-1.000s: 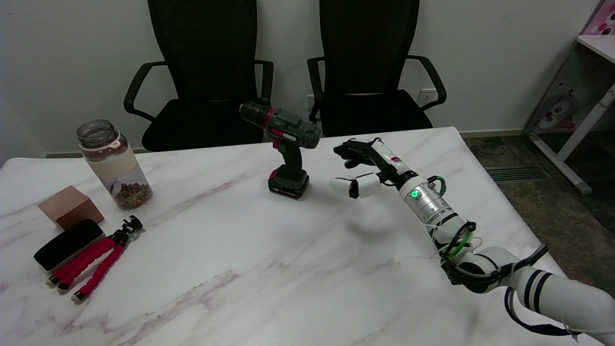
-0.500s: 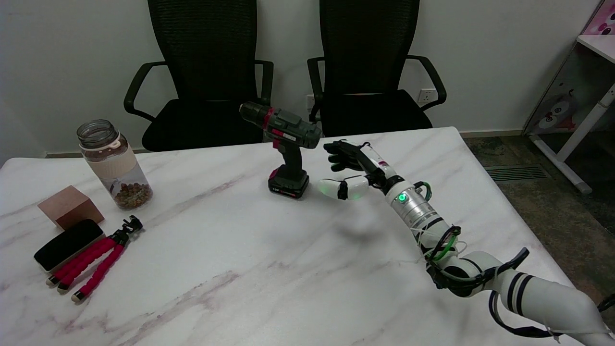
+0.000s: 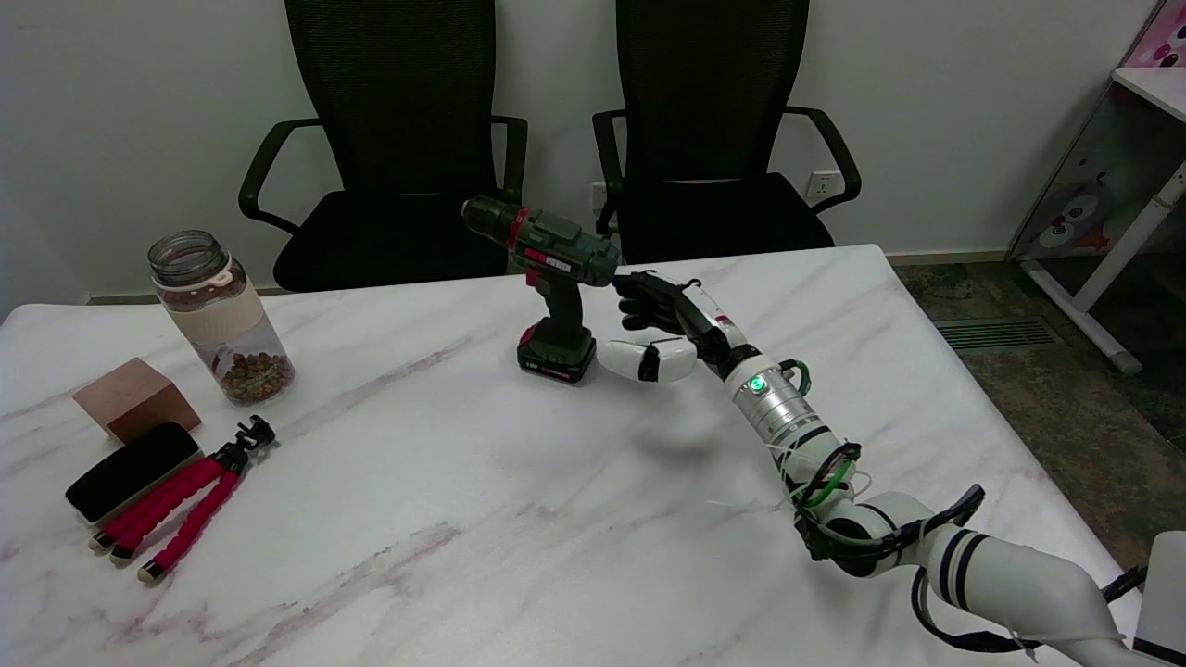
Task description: Pick up the power screwdriver.
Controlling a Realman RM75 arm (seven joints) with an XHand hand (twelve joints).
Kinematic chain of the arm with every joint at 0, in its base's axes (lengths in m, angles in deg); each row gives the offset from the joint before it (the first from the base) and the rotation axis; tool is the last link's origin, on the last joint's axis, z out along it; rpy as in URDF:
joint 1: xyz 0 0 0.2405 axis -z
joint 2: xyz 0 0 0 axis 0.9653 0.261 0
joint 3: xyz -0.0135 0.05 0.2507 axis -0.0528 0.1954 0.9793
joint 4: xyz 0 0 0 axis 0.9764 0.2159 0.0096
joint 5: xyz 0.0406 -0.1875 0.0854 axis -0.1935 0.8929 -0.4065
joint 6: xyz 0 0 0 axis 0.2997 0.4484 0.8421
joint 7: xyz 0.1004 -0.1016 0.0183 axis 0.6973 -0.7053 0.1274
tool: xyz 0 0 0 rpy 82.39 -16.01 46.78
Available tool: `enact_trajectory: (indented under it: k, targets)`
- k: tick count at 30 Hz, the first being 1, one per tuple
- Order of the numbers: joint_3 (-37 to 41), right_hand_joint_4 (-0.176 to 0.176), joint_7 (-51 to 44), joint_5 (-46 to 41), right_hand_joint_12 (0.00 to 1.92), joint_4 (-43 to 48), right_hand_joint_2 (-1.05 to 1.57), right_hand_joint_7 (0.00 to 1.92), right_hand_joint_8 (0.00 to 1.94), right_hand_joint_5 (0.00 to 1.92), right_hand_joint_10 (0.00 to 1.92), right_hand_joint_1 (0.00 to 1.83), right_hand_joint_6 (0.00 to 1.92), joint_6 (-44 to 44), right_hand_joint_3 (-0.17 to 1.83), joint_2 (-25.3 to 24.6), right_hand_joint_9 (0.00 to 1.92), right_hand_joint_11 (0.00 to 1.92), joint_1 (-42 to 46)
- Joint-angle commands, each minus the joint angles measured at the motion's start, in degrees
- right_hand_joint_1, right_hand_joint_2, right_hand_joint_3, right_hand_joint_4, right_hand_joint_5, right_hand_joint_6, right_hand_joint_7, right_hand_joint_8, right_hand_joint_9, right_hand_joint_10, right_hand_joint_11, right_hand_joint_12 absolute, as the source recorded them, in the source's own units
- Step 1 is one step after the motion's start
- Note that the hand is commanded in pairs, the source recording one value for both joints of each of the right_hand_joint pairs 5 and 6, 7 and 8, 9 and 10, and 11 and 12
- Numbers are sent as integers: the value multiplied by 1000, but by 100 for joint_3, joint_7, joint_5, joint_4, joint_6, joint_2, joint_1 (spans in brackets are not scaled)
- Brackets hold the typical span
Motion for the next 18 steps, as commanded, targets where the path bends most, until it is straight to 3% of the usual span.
enact_trajectory:
  k: [1, 18]
  targets:
    - [-243, -14, 696, 25, 522, 907, 64, 347, 347, 347, 427, 836, 347, -238, 927, -649, 427, 522, -386]
    - [-243, 42, 900, 28, 449, 1428, -37, 328, 328, 328, 389, 822, 328, -425, 903, -1031, 389, 449, -644]
